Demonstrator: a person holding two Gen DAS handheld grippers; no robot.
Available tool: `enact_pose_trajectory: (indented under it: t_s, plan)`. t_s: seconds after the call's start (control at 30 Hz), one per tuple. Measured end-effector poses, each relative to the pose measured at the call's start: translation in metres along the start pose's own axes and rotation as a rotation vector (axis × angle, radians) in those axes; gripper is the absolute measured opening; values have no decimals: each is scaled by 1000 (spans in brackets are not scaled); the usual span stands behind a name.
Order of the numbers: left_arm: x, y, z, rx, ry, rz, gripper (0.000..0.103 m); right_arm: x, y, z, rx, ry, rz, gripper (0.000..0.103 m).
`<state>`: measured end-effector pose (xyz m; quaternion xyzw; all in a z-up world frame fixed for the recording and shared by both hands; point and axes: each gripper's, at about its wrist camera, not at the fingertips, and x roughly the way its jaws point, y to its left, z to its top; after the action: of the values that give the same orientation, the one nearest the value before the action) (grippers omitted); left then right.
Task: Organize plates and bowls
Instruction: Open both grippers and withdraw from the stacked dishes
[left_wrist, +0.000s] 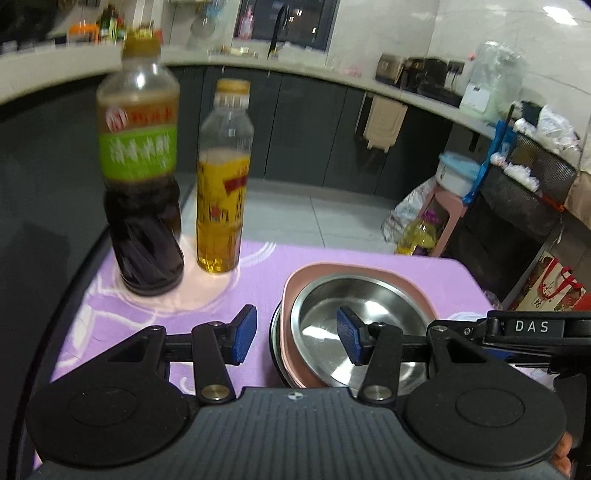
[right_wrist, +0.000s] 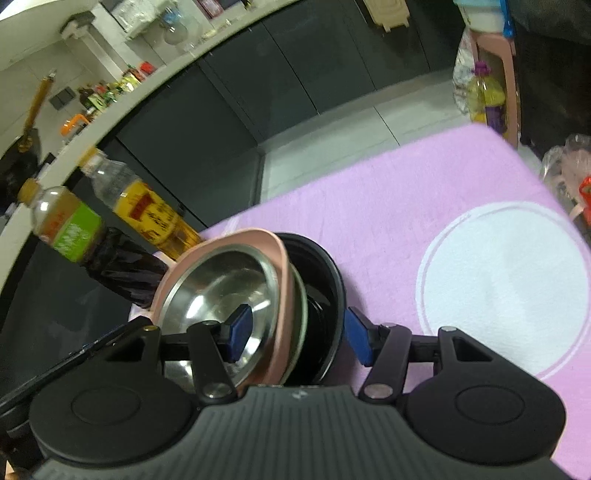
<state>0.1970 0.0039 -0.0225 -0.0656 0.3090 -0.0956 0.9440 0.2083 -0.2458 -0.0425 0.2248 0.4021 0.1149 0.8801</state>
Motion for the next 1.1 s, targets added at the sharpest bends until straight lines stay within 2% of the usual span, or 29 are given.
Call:
enact_pose_trajectory:
  t_s: [0.27, 0.7, 0.93, 1.1]
  plan:
    - [-67, -22, -15, 79, -145, 32, 46, -62, 39, -36, -156, -130, -27, 57]
    - [-143, -42, -50, 168, -204, 102, 46, -118, 72, -86, -252, -235, -71, 57]
    - [-181, -46, -74, 177, -243, 106, 46, -139, 84, -114, -282, -278, -96, 57]
    - [-195, -50, -88, 181, -242, 106, 46, -154, 85, -136, -297, -310, -123, 57]
